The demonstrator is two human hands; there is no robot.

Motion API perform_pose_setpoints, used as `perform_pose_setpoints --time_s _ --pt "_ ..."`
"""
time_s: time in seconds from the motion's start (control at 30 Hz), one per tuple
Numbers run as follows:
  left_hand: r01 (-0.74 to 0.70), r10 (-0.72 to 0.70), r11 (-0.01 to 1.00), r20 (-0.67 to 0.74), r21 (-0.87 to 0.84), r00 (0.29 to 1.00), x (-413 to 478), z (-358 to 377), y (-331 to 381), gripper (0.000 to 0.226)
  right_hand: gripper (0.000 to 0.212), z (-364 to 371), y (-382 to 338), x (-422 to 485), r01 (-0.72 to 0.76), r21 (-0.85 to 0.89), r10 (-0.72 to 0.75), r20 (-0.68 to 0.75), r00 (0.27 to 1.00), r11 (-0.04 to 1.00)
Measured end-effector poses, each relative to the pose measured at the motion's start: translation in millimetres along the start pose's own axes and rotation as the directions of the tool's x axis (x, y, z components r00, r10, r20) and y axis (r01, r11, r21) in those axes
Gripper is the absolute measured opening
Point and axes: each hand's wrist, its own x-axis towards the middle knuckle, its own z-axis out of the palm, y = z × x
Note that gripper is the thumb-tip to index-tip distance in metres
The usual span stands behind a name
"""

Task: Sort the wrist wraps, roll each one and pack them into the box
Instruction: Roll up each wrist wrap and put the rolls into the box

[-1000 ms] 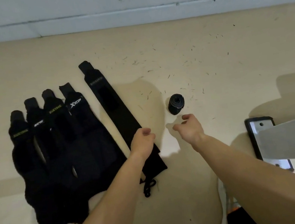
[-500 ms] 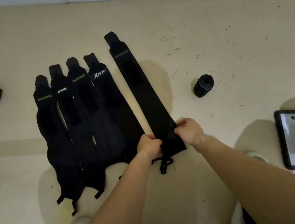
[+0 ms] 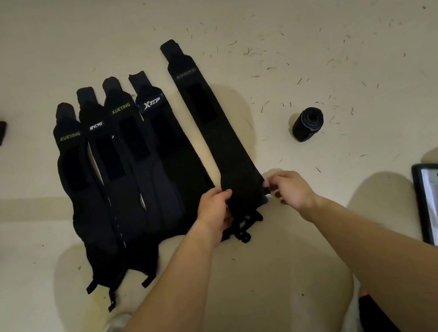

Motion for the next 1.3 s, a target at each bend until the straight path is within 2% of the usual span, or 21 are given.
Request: perform_pose_setpoints --time_s 0.1,0.23,0.4,0.5,0.63,0.8,1.0,1.17,1.3 --pt "-0.021 0.018 0.997 -0.038 -0.079 0.999 -3.7 -6.3 5.4 0.022 0.032 -1.1 3.1 0.4 0.051 -0.057 -0.052 -0.008 0.999 0.997" --pt "0.011 -0.018 0.991 -0.048 -0.133 0.999 -4.6 -15.7 8.1 0.029 0.04 5.7 6.5 5.0 0.053 -0.035 -0.05 0.071 0.996 0.998" --pt "0.021 -0.035 0.981 -0.069 -0.192 0.997 0.1 -24.1 5.3 0.031 0.034 16.4 4.2 9.7 0.034 -0.011 -0.033 0.1 0.994 0.999" --pt "0.019 -0.02 0.978 -0.001 -0.208 1.0 2.4 -25.9 2.0 0.036 0.031 17.8 3.6 11.0 0.031 0.073 -0.037 0.084 0.996 0.997" --pt "-0.046 0.052 0.983 0.03 -0.175 0.998 0.3 -19.7 -0.5 0.032 0.033 14.0 3.5 10.0 -0.014 0.216 -0.028 0.189 0.982 0.976" --pt "-0.1 0.099 0.994 -0.023 -0.048 0.995 -0.7 -15.4 -4.7 0.023 0.03 5.6 2.9 6.7 -0.03 0.259 -0.041 0.264 0.964 0.965" --pt "-0.068 0.068 0.993 0.0 -0.094 0.998 -6.5 -15.0 -6.1 0.033 0.022 3.2 2.3 -0.8 -0.037 0.129 0.001 0.268 0.963 0.991" --pt "-0.009 0.011 0.986 0.012 -0.168 1.0 -10.7 -10.3 -8.3 0.029 0.029 1.7 9.9 -5.4 -0.045 0.044 0.032 0.262 0.964 0.998" --pt "0.021 -0.023 0.997 -0.033 -0.07 0.999 -5.5 -8.7 -16.7 0.032 0.025 2.4 13.6 -5.4 -0.061 0.054 0.043 0.284 0.958 0.997"
